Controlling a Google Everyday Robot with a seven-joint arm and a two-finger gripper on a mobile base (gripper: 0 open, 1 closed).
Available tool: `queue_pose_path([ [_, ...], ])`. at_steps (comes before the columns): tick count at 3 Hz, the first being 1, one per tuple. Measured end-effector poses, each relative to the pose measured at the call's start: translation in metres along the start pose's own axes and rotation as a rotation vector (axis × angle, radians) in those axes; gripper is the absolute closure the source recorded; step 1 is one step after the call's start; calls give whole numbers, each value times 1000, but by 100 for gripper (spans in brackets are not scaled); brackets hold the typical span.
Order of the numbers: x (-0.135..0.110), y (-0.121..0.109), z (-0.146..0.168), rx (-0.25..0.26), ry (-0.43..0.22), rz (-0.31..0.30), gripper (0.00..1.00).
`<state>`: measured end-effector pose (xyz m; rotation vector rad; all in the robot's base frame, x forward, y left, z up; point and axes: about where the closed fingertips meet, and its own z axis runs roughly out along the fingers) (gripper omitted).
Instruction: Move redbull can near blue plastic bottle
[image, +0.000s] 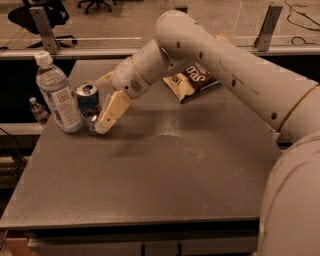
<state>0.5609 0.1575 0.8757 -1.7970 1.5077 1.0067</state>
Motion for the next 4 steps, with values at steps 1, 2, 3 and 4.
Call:
queue_pose_path([
  [1, -1, 10, -20, 62, 18, -14, 0],
  [2, 4, 35, -57, 165, 37, -19, 0],
  [3, 24, 64, -93, 254, 31, -3, 0],
  [4, 31, 67, -102, 270, 35, 10, 0],
])
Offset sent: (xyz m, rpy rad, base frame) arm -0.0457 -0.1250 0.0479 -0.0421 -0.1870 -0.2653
